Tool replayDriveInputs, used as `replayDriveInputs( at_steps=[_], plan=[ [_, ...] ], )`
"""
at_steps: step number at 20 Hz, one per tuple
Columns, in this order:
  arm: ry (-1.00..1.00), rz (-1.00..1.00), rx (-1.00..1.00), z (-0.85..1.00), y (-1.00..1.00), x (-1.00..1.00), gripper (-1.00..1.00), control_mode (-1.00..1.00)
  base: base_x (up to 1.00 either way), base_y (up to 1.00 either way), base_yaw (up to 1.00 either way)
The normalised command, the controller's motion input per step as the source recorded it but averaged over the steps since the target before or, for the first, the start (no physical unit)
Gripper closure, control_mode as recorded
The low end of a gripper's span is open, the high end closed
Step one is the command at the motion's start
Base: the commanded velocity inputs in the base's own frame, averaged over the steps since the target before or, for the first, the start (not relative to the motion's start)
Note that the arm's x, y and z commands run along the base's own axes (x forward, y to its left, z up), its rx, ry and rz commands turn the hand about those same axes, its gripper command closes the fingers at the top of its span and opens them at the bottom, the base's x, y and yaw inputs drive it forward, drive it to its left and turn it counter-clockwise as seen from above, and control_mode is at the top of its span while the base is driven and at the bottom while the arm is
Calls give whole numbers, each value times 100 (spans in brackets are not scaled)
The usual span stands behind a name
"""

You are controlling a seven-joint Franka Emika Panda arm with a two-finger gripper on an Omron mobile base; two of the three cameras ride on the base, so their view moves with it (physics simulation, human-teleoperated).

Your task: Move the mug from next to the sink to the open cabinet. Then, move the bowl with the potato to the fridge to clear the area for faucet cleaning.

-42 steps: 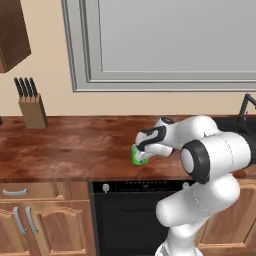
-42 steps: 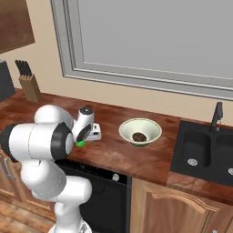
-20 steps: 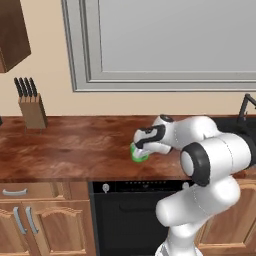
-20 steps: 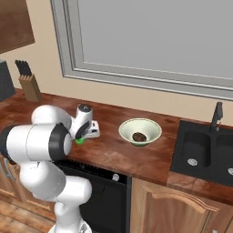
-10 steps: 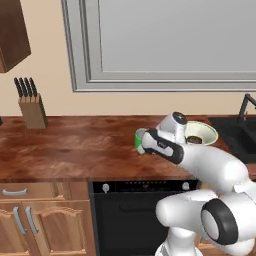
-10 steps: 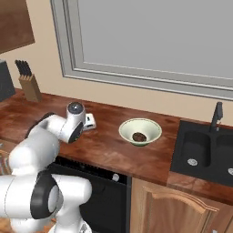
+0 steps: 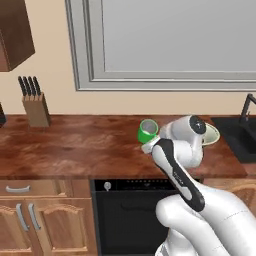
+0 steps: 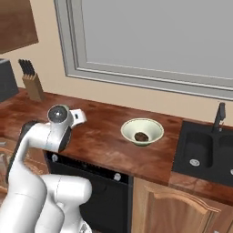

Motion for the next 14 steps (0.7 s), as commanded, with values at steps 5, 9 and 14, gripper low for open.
replayDriveInputs(
  at_steps=[5, 9, 14],
  plan=[
    [0, 0, 0, 0, 0, 0, 100, 100, -43, 25, 70],
    [0, 0, 0, 0, 0, 0, 100, 100, 0, 19, 92],
    [0, 0, 0, 0, 0, 0, 100, 100, 0, 25, 90]
  ],
)
